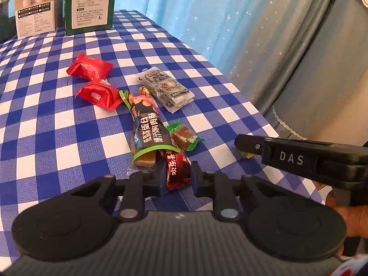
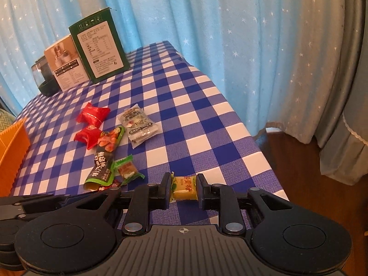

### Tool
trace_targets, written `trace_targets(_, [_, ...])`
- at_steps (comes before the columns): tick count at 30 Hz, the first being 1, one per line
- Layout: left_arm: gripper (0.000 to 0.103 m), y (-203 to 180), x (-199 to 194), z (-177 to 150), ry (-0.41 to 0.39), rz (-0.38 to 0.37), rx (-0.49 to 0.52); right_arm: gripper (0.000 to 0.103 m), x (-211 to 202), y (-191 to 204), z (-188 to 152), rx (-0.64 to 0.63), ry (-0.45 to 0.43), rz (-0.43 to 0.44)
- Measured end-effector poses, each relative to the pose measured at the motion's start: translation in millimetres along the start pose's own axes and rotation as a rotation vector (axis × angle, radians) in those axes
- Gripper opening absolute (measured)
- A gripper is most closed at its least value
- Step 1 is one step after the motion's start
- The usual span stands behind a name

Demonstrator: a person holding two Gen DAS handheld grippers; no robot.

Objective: Organize snacks
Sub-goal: 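Grasp the yellow candy with right gripper while left grasps red-wrapped bar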

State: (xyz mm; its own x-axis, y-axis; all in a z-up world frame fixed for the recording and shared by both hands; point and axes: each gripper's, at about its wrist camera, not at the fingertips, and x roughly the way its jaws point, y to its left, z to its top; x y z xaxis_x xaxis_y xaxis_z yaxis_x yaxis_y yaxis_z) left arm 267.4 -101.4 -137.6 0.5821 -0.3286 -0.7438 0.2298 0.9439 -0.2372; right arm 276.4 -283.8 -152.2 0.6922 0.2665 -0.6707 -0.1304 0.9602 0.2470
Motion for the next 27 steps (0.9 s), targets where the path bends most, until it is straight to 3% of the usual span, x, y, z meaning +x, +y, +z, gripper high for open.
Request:
trace_targets(1, [0.012,0,-2,-1,0.002,0.005,0.008,0.023,0,1,-1,-0.001,0.000,0.003])
trace_targets(7, [0.009,9,-29,-20,0.025,0.026,0.040,0.023,-2,11,-6,-0.022,0.012,0.042])
trace_targets(12, [0.009,27,-57,-39,0.025,0.062,0.042,0.023,-7,25,-13,-0.061,0.018,0.078])
trace_targets(17, [0.011,40,-60,-43,0.016,0.078,-0.001,0.023,-6,32,-14,-0.072,0.019,0.083])
trace_targets(20, [0.024,40,-58,-39,-0.012,0.064,-0.037,0.023,-6,33,-15,-0.072,0.018,0.080])
trace_targets(22, [0.041,37,-55,-36,-0.021,0.056,-0.056,0.023,-3,32,-14,-0.068,0.021,0.078])
trace_targets(23, [0.044,35,-52,-34,-0.025,0.055,-0.062,0.023,-3,32,-14,-0.065,0.022,0.078])
trace_targets(27, [0.042,28,-39,-30,-0.015,0.067,-0.069,0.023,-1,32,-12,-0.063,0.020,0.081])
